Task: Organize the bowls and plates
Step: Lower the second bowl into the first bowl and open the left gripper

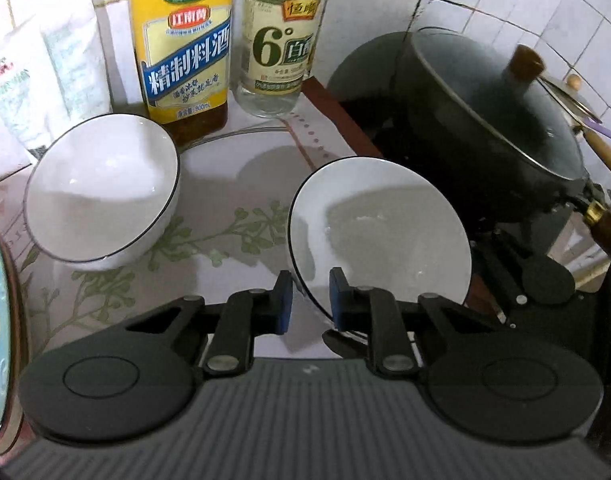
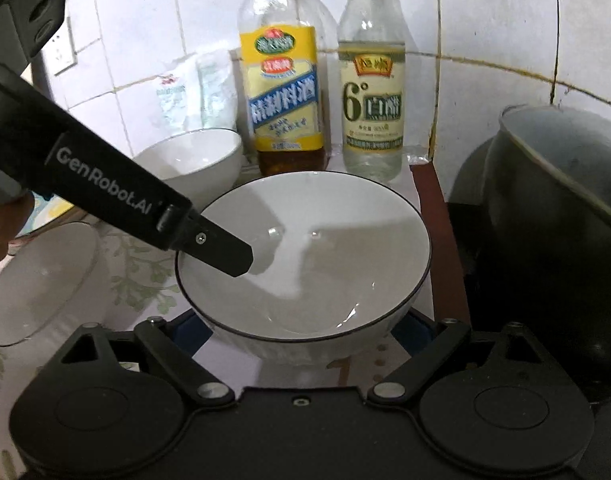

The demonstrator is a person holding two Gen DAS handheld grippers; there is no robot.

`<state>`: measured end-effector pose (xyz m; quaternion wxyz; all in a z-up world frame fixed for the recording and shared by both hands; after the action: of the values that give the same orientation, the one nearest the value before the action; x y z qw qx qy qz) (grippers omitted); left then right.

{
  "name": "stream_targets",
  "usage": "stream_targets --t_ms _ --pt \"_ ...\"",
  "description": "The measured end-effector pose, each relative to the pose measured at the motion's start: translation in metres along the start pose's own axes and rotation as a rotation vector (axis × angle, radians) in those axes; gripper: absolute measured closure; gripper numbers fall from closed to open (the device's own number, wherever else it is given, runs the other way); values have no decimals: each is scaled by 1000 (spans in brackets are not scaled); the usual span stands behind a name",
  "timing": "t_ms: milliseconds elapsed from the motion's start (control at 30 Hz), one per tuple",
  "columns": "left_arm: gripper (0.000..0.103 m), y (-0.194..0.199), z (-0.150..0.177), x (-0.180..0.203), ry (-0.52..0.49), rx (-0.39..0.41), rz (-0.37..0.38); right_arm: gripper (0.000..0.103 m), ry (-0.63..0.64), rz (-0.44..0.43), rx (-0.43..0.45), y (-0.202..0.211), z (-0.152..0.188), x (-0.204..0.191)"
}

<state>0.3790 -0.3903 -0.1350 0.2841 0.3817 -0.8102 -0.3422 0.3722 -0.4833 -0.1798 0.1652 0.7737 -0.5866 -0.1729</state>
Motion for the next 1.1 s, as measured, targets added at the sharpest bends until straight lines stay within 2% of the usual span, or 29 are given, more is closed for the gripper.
stream_targets --t_ms 167,433,533,667,833,1100 --pt "85 39 4 5 -3 9 25 7 1 4 -14 30 -9 -15" --pt "85 109 20 9 -23 35 32 7 104 47 -3 82 -21 -58" --pt "85 135 28 3 -5 52 42 7 156 59 11 99 -26 -78" --pt "85 164 39 -7 31 84 58 7 159 41 14 114 -27 -102" --pt "85 187 59 -21 58 112 55 7 158 21 9 119 -21 -133" --pt "84 200 82 -46 89 114 36 7 188 -11 -17 112 -9 -167"
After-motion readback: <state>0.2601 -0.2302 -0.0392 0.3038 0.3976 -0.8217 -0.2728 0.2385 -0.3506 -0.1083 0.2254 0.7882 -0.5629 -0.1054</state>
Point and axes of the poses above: each gripper's, at about its wrist camera, not at the fingertips, and y roughly against the way its jaws point, x to its right, z to its underside, the point moved 10 cm from there along -y, roughly the way its jaws point, and after that the axes turned 5 degrees about x, right-handed, at the moved point
